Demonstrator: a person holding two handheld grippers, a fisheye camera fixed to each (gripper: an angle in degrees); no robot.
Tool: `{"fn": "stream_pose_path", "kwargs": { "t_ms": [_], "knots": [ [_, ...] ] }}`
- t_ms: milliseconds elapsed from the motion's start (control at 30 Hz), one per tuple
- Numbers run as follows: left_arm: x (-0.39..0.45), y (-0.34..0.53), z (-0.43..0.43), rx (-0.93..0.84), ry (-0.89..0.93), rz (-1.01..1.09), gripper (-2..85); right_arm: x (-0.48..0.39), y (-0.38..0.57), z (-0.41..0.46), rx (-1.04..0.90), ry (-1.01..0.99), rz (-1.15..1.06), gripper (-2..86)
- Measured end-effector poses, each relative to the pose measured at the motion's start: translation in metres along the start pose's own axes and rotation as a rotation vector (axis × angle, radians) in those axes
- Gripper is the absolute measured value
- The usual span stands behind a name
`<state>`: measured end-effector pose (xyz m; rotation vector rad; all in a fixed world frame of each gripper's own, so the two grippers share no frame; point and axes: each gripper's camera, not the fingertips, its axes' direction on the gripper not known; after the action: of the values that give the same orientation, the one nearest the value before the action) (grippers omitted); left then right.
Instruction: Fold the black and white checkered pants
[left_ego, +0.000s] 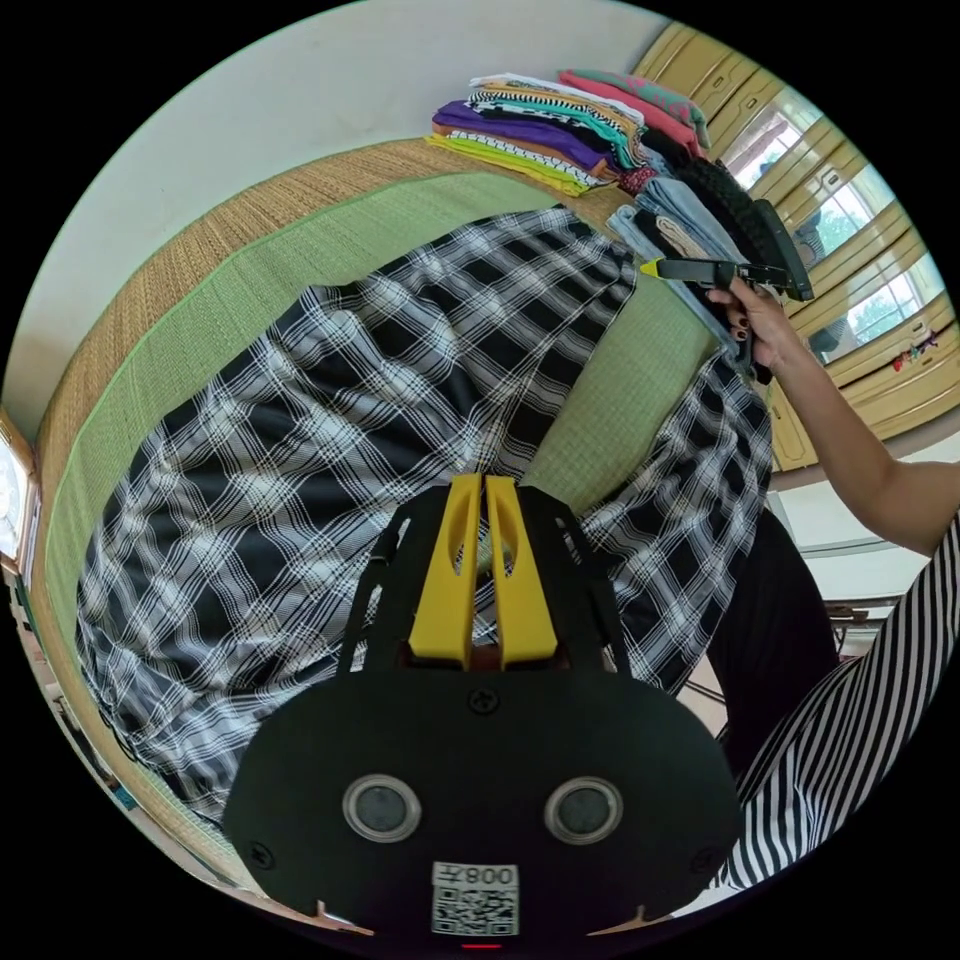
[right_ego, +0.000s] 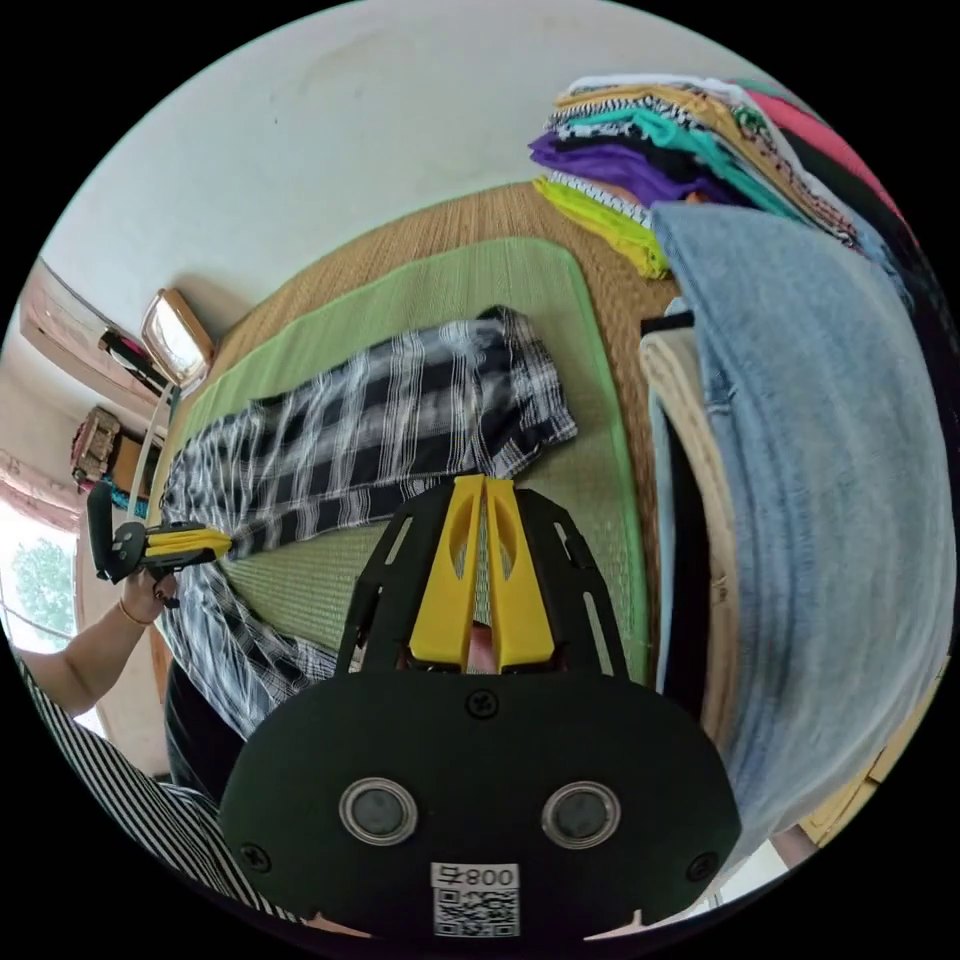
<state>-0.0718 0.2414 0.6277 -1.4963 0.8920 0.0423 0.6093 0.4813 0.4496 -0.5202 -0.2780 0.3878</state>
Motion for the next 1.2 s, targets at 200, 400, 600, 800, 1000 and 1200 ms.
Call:
{"fn": "stream_pose_path", "kwargs": {
  "t_ms": [200, 400, 600, 800, 1000, 1200],
  "knots": [
    [-0.015, -0.017, 0.001, 0.079, 0.046, -0.035, 1.6, -0.003, -0.071, -0.009, 0.081, 0.079, -0.046, 5.7],
    [-0.024, -0.033, 0.02, 0.082, 0.056, -0.041, 0.9, 0.008, -0.121, 0.045, -0.117, 0.023, -0.039, 7.9],
    [-0.031, -0.047, 0.03, 0.114, 0.072, -0.034, 0.3, 0.007, -0.109, 0.015, -0.028, 0.057, -0.01, 5.7],
    [-0.034, -0.053, 0.048, 0.078, 0.076, -0.031, 0.2, 0.02, -0.11, -0.014, 0.052, 0.034, 0.071, 6.0],
    [-0.038, -0.052, 0.051, 0.078, 0.046, -0.028, 0.1, 0.006, -0.112, -0.011, 0.045, 0.115, 0.048, 7.0],
    [-0.049, -0.048, 0.054, 0.074, 0.026, -0.062, 0.2, -0.012, -0.094, -0.03, 0.106, 0.1, -0.038, 5.0]
  ]
}}
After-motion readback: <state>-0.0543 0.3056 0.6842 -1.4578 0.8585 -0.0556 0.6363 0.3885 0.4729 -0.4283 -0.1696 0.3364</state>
